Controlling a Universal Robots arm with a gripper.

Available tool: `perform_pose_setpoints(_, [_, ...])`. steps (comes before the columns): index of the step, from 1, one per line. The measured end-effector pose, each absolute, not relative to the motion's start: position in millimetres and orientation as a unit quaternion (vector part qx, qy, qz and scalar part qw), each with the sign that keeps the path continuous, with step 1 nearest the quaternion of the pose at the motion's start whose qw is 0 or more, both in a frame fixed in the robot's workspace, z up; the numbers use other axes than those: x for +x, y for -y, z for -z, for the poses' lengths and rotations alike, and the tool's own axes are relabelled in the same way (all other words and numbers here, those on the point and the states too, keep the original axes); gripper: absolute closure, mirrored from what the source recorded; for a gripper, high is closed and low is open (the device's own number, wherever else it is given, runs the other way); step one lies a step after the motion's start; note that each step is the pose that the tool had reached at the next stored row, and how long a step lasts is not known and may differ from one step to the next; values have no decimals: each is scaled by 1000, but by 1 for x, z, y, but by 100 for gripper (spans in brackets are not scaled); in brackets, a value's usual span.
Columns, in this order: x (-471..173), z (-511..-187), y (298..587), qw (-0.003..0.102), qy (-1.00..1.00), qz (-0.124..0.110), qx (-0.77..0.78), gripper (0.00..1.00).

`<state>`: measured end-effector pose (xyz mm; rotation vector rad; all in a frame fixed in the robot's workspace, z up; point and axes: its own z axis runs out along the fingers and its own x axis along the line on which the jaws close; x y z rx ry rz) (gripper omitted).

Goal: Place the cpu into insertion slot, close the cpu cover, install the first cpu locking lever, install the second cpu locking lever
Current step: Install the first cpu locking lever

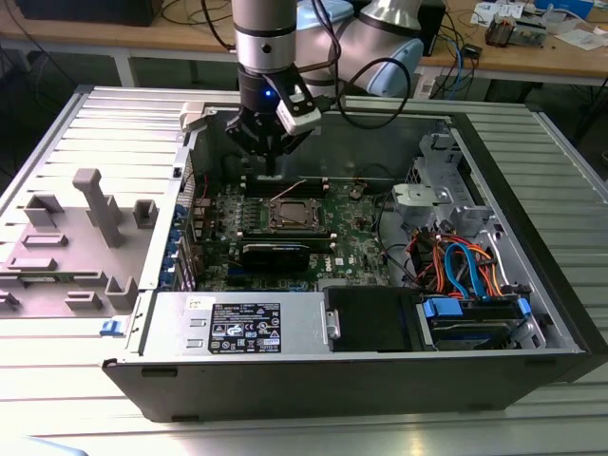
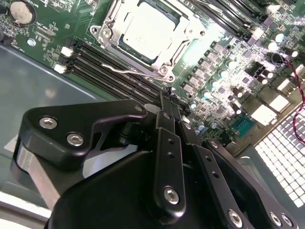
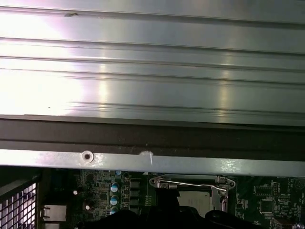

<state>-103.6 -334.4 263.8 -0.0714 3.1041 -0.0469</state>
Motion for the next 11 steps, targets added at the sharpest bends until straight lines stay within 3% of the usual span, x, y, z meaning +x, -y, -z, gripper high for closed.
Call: perform_pose_setpoints(11, [-101,-244,335,18,-999,15,-23,89])
